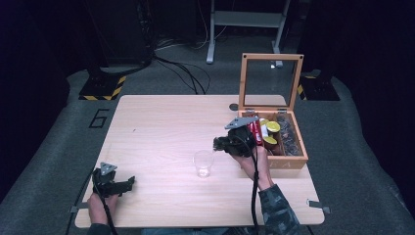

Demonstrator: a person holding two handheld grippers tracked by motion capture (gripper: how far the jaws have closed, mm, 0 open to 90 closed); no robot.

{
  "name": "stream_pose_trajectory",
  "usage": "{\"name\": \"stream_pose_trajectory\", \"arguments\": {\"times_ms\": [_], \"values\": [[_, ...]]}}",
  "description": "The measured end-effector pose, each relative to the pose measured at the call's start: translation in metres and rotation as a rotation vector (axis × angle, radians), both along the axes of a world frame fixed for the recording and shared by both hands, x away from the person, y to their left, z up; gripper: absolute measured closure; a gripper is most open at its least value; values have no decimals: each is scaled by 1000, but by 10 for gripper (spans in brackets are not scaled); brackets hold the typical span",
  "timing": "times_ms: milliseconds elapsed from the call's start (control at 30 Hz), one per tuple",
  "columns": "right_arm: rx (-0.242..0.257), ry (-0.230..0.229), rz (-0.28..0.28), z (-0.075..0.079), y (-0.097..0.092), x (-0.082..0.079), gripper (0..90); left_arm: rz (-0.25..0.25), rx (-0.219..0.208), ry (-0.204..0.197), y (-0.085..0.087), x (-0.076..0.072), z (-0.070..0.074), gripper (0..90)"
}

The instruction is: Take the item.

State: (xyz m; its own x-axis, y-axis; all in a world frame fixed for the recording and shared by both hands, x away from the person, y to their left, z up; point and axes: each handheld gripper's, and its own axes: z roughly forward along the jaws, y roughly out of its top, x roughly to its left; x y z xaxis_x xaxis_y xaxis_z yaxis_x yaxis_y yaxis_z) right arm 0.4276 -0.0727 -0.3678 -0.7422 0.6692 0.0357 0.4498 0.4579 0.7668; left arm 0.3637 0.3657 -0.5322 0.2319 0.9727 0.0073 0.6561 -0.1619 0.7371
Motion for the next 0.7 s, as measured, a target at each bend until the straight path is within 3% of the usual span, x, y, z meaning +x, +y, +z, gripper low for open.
{"name": "stream_pose_trajectory", "arguments": {"times_ms": [700], "values": [[-80, 60, 80, -19, 36, 2, 800, 2, -2, -1, 0, 0, 0, 59]]}}
